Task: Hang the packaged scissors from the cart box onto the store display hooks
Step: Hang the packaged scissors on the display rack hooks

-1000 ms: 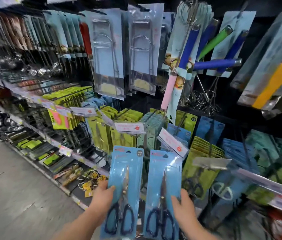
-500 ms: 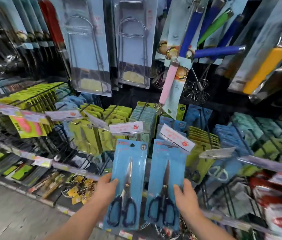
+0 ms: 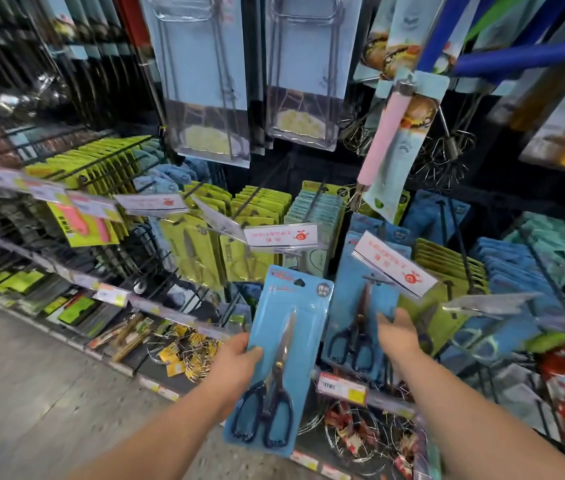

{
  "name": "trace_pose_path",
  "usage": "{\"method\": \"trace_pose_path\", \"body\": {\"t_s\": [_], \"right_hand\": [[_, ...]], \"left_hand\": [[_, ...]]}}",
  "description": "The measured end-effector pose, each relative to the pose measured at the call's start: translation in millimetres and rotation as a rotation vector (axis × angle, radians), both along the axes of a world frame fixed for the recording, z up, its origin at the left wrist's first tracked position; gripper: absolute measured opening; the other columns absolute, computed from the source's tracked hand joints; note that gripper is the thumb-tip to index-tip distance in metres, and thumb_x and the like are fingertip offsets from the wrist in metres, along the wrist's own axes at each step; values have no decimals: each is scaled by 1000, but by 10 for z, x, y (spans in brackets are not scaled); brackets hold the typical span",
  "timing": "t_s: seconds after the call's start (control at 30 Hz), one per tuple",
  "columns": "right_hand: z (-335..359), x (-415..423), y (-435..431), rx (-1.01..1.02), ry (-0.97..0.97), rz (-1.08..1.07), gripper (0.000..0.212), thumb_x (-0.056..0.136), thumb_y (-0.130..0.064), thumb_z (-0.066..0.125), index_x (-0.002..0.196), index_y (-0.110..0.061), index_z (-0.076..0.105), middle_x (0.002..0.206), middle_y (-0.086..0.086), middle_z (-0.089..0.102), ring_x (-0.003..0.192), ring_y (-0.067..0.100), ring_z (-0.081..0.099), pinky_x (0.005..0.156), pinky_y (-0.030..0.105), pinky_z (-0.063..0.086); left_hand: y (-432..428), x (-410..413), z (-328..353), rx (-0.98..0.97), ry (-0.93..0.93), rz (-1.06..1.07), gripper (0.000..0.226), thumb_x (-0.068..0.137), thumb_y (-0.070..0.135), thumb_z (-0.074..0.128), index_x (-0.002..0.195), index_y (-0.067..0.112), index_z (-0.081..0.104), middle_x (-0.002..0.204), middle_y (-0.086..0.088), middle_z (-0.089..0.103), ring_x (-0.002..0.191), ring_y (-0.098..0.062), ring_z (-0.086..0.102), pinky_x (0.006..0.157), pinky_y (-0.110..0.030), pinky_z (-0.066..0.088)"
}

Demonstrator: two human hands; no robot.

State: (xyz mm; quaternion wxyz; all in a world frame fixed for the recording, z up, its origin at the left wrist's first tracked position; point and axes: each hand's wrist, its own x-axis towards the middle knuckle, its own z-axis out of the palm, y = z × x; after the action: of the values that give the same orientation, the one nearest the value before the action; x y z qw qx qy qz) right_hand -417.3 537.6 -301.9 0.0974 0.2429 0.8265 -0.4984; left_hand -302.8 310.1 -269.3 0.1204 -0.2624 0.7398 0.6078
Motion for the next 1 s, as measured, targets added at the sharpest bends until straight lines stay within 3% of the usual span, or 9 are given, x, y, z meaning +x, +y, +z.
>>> {"method": "trace_pose_path", "body": {"t_s": [0.07,0.17,0.3,0.4,0.53,0.63,0.7,0.87,1.0], "right_hand": [[-3,-20,19,22,0,40,16,99,-20,40,96,-4,42,88,10,42,83,28,46,76,33,37],[18,12,43,-28,-15,34,40,98,-24,45,126,3,43,122,15,52,118,36,48,98,39,39],[65,212,101,-47,-6,36,43,95,-17,50,134,-1,41,134,19,51,121,34,49,95,33,38],[81,538,113,-120,-20,80,43,95,-34,48,130,-9,49,129,11,57,118,30,53,101,36,40],[94,1011,61,-396,-140,218,33,95,-42,45,108,-16,62,102,3,69,94,21,68,86,39,55],[159,1206,27,-306,33,259,12,94,-16,53,102,-15,61,98,-1,70,84,7,66,72,13,54],[169,1194,52,-230,124,229,13,93,-8,53,102,-10,62,98,3,70,80,5,63,61,7,49],[209,1126,116,-118,163,229,16,93,-16,53,107,-12,61,98,0,68,81,4,62,54,4,44],[175,1182,157,-151,144,253,13,93,-13,54,103,-18,60,99,-2,68,87,5,62,65,11,49]], "left_hand": [[30,28,-7,25,-7,-9,26,94,1,41,93,19,59,94,-11,67,82,-24,61,74,-35,50],[62,58,-29,55,-24,-32,21,95,2,41,97,15,58,92,-10,65,78,-22,59,68,-31,47],[133,64,-66,93,-26,-77,22,95,2,41,106,7,59,97,-17,67,80,-27,60,74,-36,49],[234,42,-90,124,-7,-101,24,94,0,42,111,1,58,101,-25,67,83,-28,61,78,-41,50],[430,12,-112,183,-6,-140,19,94,0,42,106,3,57,96,-21,66,80,-27,61,72,-38,51],[594,-31,-98,217,12,-165,17,95,-1,43,100,5,58,89,-16,67,74,-24,61,64,-29,52],[688,-53,-38,228,29,-167,18,95,-2,43,97,7,58,81,-10,65,66,-19,59,54,-21,51],[782,-103,27,191,37,-172,17,95,2,45,96,13,59,85,-6,66,70,-16,61,55,-20,51],[765,-49,-54,172,8,-196,20,95,0,44,105,9,59,92,-9,69,75,-18,64,58,-22,52]]}}
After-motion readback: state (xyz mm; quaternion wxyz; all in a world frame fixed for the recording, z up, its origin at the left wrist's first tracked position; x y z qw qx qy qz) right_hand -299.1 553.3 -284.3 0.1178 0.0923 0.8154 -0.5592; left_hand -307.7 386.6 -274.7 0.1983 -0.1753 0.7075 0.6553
